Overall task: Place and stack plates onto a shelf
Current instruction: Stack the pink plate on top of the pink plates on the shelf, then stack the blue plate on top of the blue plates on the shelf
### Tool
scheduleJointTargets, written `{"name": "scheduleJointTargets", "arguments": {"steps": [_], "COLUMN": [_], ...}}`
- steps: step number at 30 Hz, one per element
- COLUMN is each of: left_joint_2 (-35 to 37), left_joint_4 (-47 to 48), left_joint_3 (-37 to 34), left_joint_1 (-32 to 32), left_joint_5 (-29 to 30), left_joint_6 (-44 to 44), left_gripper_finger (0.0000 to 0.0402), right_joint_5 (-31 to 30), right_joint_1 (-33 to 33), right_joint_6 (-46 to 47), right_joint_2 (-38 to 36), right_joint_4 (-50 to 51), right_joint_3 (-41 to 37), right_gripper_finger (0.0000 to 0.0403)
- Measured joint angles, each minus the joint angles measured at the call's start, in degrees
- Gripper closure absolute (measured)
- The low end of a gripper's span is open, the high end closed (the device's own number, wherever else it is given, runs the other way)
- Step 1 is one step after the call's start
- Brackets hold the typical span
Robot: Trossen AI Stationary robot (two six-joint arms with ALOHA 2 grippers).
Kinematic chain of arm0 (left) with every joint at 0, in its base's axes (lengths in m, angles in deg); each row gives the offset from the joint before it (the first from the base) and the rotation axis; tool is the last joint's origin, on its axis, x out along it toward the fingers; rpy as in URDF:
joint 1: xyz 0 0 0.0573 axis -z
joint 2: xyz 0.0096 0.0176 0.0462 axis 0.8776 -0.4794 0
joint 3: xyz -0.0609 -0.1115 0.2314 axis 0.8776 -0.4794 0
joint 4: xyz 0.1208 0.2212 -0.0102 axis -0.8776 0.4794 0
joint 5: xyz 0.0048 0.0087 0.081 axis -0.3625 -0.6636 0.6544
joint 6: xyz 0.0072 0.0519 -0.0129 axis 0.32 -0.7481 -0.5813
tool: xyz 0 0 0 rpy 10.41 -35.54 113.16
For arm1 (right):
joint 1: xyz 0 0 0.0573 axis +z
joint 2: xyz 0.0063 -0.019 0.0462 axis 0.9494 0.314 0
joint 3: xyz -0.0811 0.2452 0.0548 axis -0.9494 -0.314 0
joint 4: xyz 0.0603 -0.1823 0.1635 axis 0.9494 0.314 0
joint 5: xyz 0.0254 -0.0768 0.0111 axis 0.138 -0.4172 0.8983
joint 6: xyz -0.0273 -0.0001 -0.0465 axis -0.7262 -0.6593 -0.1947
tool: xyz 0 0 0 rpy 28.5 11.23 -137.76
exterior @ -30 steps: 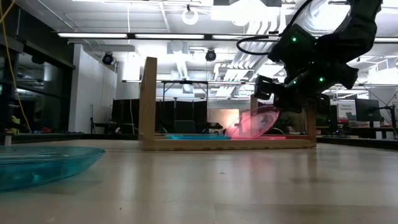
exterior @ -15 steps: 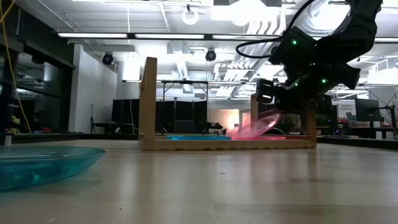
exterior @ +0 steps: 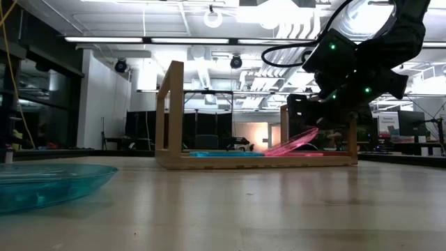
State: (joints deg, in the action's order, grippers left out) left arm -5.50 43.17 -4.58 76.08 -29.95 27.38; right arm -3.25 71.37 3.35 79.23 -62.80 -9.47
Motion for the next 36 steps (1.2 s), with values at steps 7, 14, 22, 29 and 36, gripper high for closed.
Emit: {"name": "scheduleJointTargets", "arguments": {"steps": [7,14,22,29,36], "left_joint_2": [0.0,0.0,0.0,0.0,0.0], "left_joint_4": [0.0,0.2,0.5,0.5,0.7], "left_joint_3": [0.0,0.0,0.0,0.0,0.0], "left_joint_1": [0.0,0.0,0.0,0.0,-0.1], "left_joint_5": [0.0,0.0,0.0,0.0,0.0], "left_joint_6": [0.0,0.0,0.0,0.0,0.0], "left_gripper_finger": [0.0401,0.0401,0.0402,0.0401,0.0402], "right_joint_5": [6.3,8.8,11.1,14.2,17.6], "right_joint_1": [0.2,0.5,0.5,1.8,8.3], "right_joint_6": [0.2,1.2,2.9,0.6,-9.0], "right_joint_2": [0.0,0.0,0.0,-2.6,-12.3], "right_joint_4": [0.2,2.5,4.5,5.0,5.0], "right_joint_3": [0.0,0.0,0.0,0.0,0.0], "right_gripper_finger": [0.0217,0.0217,0.0217,0.0217,0.0218]}}
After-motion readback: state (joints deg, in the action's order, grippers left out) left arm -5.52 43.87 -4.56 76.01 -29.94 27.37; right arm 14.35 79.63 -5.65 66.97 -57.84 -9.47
